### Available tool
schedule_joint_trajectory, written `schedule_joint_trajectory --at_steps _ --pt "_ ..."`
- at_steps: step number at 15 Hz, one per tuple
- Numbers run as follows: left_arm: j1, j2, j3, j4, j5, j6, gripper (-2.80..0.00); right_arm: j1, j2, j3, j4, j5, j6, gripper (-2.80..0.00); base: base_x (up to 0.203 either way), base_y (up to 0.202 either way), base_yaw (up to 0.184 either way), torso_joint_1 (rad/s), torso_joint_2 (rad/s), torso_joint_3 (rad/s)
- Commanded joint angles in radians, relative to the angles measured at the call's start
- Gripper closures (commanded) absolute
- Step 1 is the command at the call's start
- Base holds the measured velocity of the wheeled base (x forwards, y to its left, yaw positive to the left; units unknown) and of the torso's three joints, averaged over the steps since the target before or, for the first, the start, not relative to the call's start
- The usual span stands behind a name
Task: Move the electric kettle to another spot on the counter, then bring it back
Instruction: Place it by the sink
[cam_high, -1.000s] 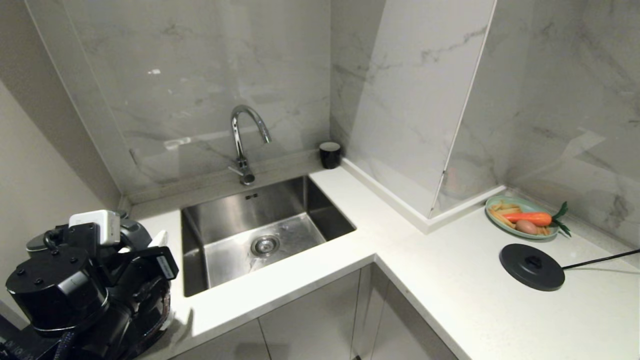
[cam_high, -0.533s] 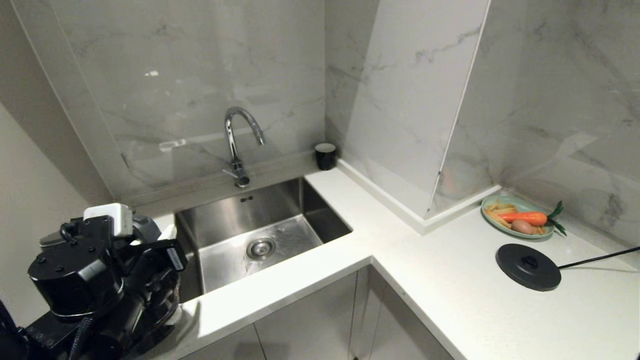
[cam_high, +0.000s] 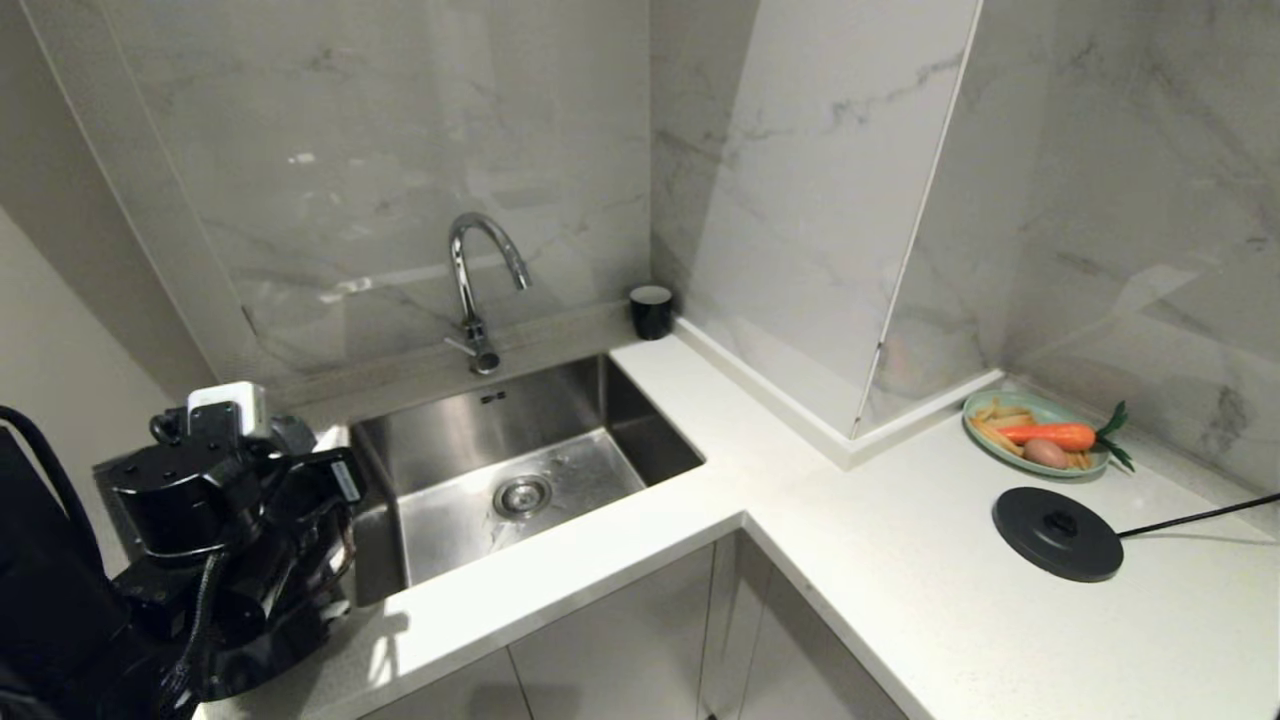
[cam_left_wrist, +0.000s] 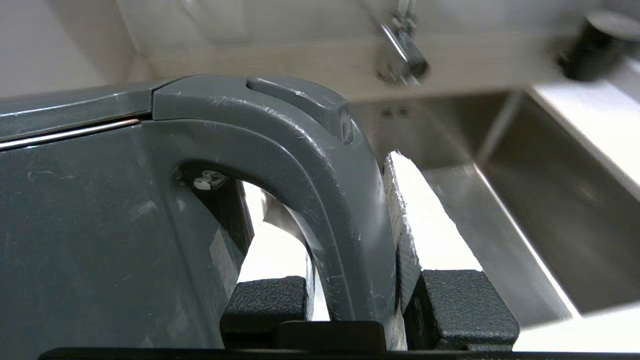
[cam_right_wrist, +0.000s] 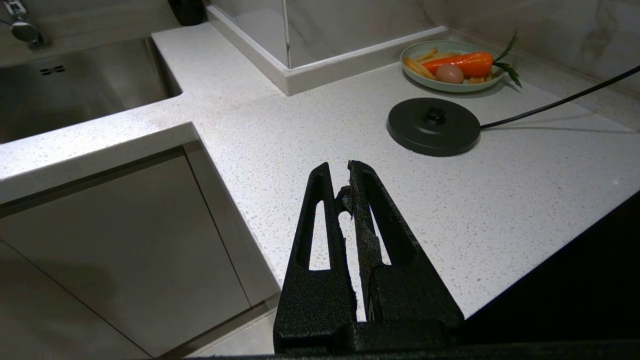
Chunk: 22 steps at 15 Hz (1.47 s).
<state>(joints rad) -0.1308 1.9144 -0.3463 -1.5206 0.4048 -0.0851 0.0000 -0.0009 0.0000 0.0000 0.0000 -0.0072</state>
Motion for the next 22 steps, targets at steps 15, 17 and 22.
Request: schedule_joint_trajectory --at_steps 15,17,22 --pt "0.141 0.227 -0.128 -0.009 -0.05 0.076 0.0 0.0 0.0 0.0 0.0 0.0 0.0 0.0 0.0 0.0 0.0 0.0 0.0 0.0" --pt "0.136 0.229 -0.087 -0.009 -0.055 0.047 0.0 0.0 0.001 0.0 0.0 0.0 0.0 0.0 0.0 0.0 0.0 0.0 0.0 0.0" --pt "0.123 0.229 -0.062 -0.009 -0.052 0.039 0.0 0.0 0.001 0.0 0.0 0.0 0.0 0.0 0.0 0.0 0.0 0.0 0.0 0.0"
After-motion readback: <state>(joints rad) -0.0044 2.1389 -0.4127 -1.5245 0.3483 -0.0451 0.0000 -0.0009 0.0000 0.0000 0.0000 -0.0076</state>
